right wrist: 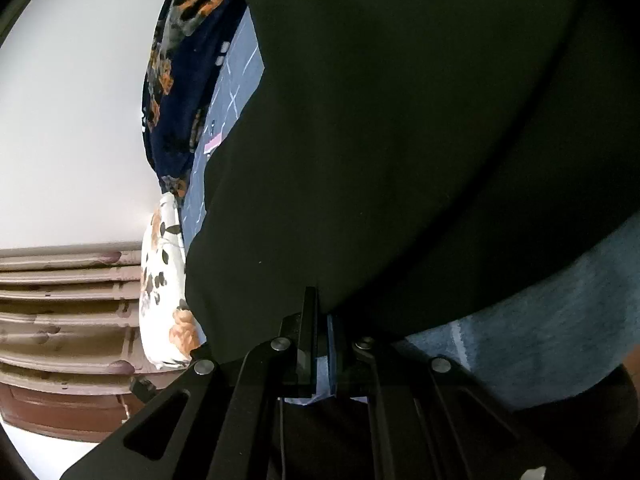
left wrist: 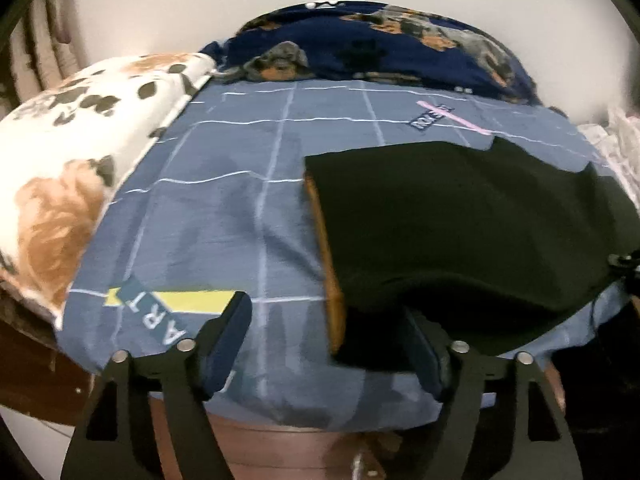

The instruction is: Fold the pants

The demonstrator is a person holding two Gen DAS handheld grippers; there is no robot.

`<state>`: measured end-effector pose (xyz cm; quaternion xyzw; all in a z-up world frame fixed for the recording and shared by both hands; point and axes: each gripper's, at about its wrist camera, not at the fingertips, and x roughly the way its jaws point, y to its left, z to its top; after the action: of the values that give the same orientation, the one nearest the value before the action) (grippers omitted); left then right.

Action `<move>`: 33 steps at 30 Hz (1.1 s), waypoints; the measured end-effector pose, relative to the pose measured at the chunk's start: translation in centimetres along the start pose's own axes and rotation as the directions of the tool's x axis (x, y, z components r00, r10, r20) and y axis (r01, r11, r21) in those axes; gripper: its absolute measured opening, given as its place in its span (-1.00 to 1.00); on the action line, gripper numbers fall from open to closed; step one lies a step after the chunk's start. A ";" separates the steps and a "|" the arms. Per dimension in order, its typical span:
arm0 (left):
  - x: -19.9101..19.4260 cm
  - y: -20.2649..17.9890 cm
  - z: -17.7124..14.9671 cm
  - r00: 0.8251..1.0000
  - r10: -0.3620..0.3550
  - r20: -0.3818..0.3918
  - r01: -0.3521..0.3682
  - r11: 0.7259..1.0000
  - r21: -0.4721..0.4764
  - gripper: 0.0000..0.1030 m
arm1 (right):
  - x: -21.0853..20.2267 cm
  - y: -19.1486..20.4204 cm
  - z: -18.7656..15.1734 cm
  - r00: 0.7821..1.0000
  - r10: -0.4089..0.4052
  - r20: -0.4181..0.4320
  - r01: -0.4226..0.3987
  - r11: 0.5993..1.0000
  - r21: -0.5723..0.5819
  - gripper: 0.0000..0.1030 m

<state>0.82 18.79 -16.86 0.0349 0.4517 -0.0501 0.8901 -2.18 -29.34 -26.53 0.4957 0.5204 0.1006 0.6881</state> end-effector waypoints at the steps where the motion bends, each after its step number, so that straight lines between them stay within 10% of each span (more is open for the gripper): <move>1: 0.0 0.2 -0.2 1.000 0.013 -0.006 -0.013 1.000 0.002 0.56 | 0.0 0.0 0.0 1.000 0.002 -0.002 -0.002 1.000 -0.002 -0.90; 9: -1.1 4.2 0.2 0.936 0.352 -0.026 -0.353 0.934 -0.061 0.69 | 0.2 -0.2 -0.1 1.000 0.020 -0.009 -0.020 1.000 -0.001 -0.90; 14: -5.0 3.9 2.1 0.991 0.075 0.110 -0.053 0.980 -0.191 0.69 | 0.2 -0.3 -0.1 1.000 0.029 -0.007 -0.029 1.000 -0.003 -0.90; 17: -5.6 -1.1 3.5 0.974 -0.133 0.184 0.148 0.986 -0.071 0.69 | 0.3 -0.2 -0.2 1.000 0.028 -0.003 -0.028 1.000 -0.014 -0.90; 20: -3.1 -6.2 4.2 0.949 -0.299 0.102 0.299 0.954 0.021 0.69 | 0.2 -0.2 -0.3 1.000 0.028 0.000 -0.028 0.999 -0.024 -0.90; 26: 3.5 -10.2 2.0 0.919 -0.361 -0.158 0.367 0.930 0.010 0.44 | -0.2 -0.4 -0.3 0.999 0.054 0.000 -0.053 0.997 -0.056 -0.87; 33: 3.7 -9.9 0.4 0.936 -0.311 -0.167 0.322 0.946 0.044 0.44 | -4.9 -2.3 4.0 0.988 0.112 0.109 -0.111 0.994 -0.021 -0.71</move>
<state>2.14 8.71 -19.78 -0.0031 0.5182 -0.2055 0.8302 -1.92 -36.04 -25.44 0.5237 0.4525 0.1152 0.7126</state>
